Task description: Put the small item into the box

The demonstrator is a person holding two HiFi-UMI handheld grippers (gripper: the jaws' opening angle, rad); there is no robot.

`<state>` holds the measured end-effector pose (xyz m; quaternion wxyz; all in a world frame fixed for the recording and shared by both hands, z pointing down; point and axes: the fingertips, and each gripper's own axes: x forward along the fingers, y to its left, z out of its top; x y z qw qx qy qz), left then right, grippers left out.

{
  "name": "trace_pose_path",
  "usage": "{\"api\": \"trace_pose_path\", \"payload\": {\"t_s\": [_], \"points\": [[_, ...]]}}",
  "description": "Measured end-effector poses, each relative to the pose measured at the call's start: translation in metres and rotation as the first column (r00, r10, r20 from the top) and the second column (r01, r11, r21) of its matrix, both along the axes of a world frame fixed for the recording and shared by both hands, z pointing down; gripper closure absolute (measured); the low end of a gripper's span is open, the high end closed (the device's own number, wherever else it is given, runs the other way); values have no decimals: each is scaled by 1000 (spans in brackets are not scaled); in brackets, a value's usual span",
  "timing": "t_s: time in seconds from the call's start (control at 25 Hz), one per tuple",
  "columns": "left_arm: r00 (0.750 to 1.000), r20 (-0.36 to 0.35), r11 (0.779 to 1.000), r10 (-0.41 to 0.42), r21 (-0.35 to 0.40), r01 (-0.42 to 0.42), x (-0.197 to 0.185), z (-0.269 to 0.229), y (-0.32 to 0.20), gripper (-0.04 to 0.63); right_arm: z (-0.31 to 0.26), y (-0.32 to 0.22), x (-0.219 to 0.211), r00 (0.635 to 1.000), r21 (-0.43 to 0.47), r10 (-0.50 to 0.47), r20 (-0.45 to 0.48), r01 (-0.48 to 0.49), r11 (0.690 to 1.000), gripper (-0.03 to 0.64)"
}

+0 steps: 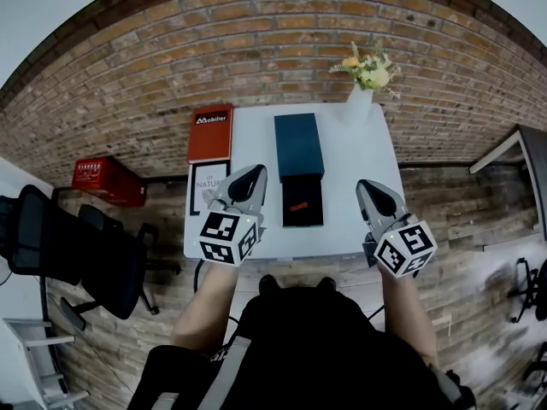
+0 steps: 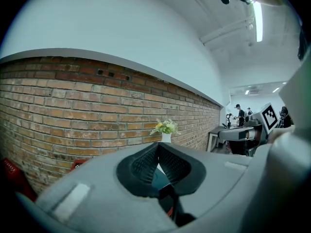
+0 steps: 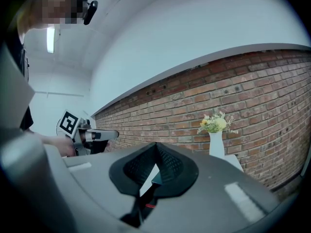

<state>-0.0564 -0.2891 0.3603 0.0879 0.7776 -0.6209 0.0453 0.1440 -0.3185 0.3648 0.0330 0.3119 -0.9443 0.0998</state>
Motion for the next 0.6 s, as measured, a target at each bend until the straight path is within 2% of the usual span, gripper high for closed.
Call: {"api": "trace_pose_path", "payload": {"t_s": [0.6], "points": [[1000, -9, 1000, 19, -4, -19, -2, 2, 1, 588, 2, 5, -7, 1000, -8, -7, -25, 7, 1000, 618]]}}
